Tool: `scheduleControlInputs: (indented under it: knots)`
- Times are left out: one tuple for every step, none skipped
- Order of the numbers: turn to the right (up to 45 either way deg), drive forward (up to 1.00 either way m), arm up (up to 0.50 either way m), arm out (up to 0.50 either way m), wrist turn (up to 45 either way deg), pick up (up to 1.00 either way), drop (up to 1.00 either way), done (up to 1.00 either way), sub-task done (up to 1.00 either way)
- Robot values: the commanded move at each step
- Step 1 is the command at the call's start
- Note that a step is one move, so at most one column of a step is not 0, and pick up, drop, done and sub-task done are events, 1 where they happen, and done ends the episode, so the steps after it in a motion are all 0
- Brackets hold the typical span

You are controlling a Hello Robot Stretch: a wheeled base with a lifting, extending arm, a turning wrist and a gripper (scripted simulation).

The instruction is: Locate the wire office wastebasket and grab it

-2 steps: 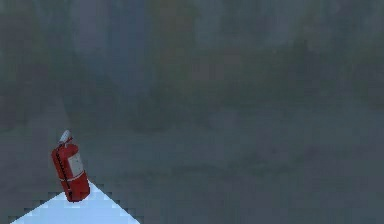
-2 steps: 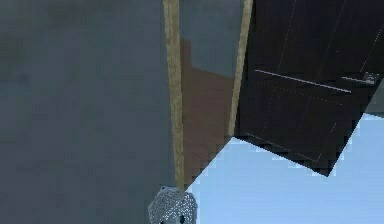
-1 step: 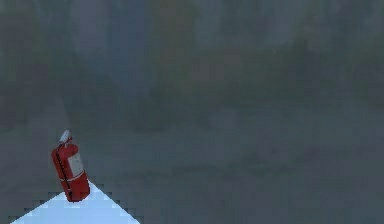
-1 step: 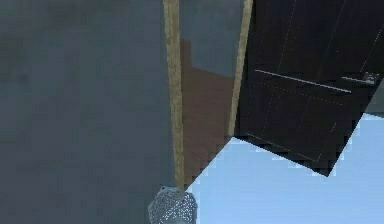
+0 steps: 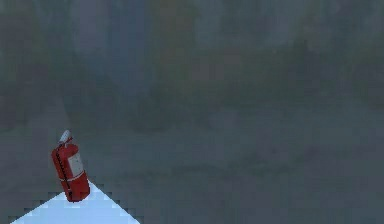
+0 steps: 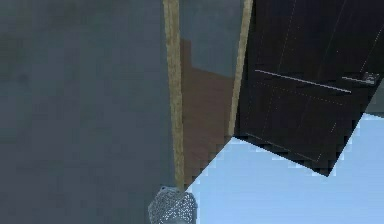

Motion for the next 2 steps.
scheduleControlInputs:
  knots:
    - [0.0, 0.0, 0.1, 0.0, 0.0, 0.0, 0.0, 0.0, 0.0]
    - [0.0, 0.0, 0.0, 0.0, 0.0, 0.0, 0.0, 1.0, 0.0]
